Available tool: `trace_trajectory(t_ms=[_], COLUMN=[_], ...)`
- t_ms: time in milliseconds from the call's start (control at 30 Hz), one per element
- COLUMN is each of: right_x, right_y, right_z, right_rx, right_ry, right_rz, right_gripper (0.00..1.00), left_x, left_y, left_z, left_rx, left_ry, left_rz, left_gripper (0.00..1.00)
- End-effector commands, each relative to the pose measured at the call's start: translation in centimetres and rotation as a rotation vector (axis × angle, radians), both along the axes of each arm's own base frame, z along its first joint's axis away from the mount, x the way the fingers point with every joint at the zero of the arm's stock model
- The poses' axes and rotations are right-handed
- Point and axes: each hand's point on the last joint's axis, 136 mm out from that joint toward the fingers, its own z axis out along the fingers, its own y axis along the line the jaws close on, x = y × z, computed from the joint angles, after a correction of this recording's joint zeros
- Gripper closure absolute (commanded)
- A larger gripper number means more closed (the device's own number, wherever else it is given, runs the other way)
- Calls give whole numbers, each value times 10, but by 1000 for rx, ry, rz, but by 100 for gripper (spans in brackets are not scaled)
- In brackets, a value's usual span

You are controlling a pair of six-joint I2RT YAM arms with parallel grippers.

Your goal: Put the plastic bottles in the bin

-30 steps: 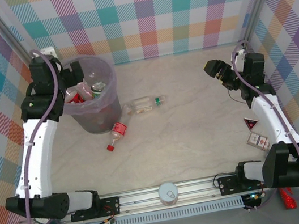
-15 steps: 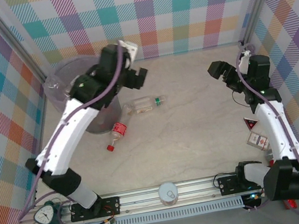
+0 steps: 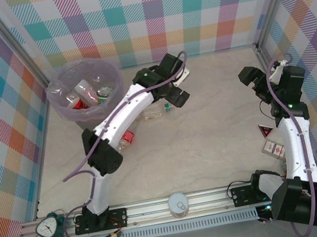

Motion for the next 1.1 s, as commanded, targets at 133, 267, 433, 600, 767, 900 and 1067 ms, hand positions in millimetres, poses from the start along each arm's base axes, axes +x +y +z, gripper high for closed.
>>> trace_trajectory(t_ms=[133, 267, 433, 600, 767, 900, 1067], right_x=[-2, -1, 3, 6, 6, 7, 8], right_y=[2, 6, 10, 12, 12, 12, 11], right_z=[6, 8, 7, 6, 7, 5, 4], right_rx=[16, 31, 65, 76, 77, 77, 79], right_ry=[-24, -29, -39, -40, -42, -36, -36], right_rz=[13, 37, 59, 74, 76, 74, 74], right_gripper=[1, 1, 1, 1, 1, 1, 1], left_x=[23, 39, 61, 69, 70, 62, 54], left_y=[1, 14, 30, 28, 26, 28, 26], left_z=[-56, -81, -110, -130, -149, -161, -167], left_rx=[10, 9, -25, 8, 29, 65, 110], left_ry=[128, 181, 233, 219, 249, 279, 265], left_rz=[-43, -26, -17, -38, -40, -37, -38], left_gripper=[8, 7, 0, 0, 0, 0, 11])
